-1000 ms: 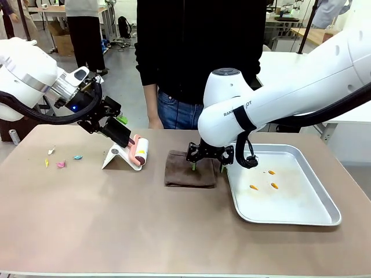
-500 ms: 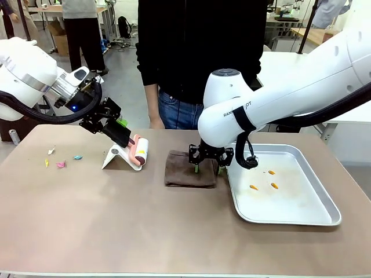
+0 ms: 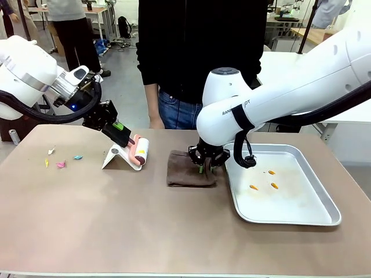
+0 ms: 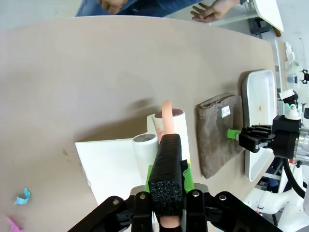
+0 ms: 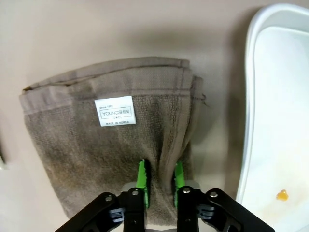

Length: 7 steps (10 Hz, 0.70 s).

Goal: Clean the surface of the table.
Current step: Hold the Lint Roller with your left hand and the towel with your right hand.

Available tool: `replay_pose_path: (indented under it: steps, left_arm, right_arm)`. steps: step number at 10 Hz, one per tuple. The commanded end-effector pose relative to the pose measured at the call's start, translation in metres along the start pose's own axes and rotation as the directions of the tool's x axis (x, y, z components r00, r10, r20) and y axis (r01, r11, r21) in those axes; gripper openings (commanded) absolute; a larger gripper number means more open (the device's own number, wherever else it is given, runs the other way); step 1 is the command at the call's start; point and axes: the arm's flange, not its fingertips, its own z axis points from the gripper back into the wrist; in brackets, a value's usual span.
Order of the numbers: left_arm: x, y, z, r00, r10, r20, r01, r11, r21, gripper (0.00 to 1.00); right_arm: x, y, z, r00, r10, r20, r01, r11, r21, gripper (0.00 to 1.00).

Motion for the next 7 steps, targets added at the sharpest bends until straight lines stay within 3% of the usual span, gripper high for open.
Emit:
replay_pose_path:
  steps: [1, 7]
  left_arm:
    - [0.0021, -0.0005, 0.0008, 1.0, 0.004, 0.014, -0.004, 1.0, 0.013, 0.0]
    - [0.0031, -0.0017, 0.0083, 0.999, -0.008, 0.036, 0.008, 1.0, 0.014, 0.0]
  right_arm:
    - [0.0006, 0.0032, -0.0052, 0.999, -0.027, -0.021, 0.027, 1.0, -0.005, 0.0]
    - [-0.0005, 0.0033, -0.0067, 0.999, -0.018, -0.031, 0.019, 1.0, 0.011, 0.0]
